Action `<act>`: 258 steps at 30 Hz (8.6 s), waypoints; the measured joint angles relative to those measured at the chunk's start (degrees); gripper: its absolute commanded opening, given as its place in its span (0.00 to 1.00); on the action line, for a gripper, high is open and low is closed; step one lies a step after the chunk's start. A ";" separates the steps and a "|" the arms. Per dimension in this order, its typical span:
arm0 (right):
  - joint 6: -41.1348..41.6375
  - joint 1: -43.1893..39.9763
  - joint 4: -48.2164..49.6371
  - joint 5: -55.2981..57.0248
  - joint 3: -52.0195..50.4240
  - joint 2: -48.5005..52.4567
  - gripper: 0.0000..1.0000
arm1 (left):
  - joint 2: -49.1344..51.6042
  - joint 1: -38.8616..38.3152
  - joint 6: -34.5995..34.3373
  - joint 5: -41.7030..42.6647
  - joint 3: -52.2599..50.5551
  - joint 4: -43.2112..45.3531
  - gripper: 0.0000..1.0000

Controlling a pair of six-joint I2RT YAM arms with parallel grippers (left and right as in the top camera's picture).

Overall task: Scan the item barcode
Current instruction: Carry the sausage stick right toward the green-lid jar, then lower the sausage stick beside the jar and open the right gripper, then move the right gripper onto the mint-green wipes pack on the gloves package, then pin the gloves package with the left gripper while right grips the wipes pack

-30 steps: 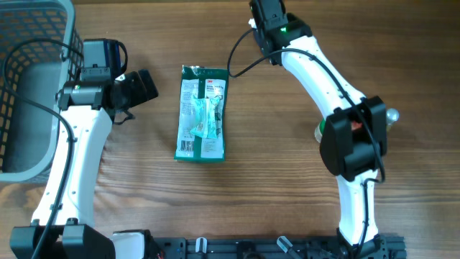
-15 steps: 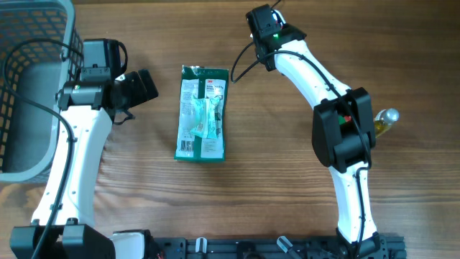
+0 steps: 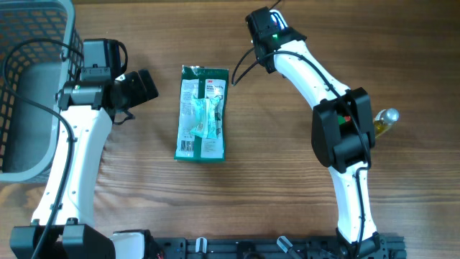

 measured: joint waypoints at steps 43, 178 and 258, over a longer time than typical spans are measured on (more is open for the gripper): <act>56.72 -1.38 -24.96 -50.62 -34.67 -41.07 0.04 | 0.02 -0.02 -0.02 -0.02 0.00 0.02 1.00; 74.16 11.54 46.62 -61.07 -49.53 -26.58 0.44 | 0.02 -0.02 0.13 -0.61 0.00 4.55 1.00; 75.63 10.16 57.79 -81.92 -49.79 -16.11 0.04 | 17.97 -14.56 -6.34 6.64 -9.81 4.24 0.04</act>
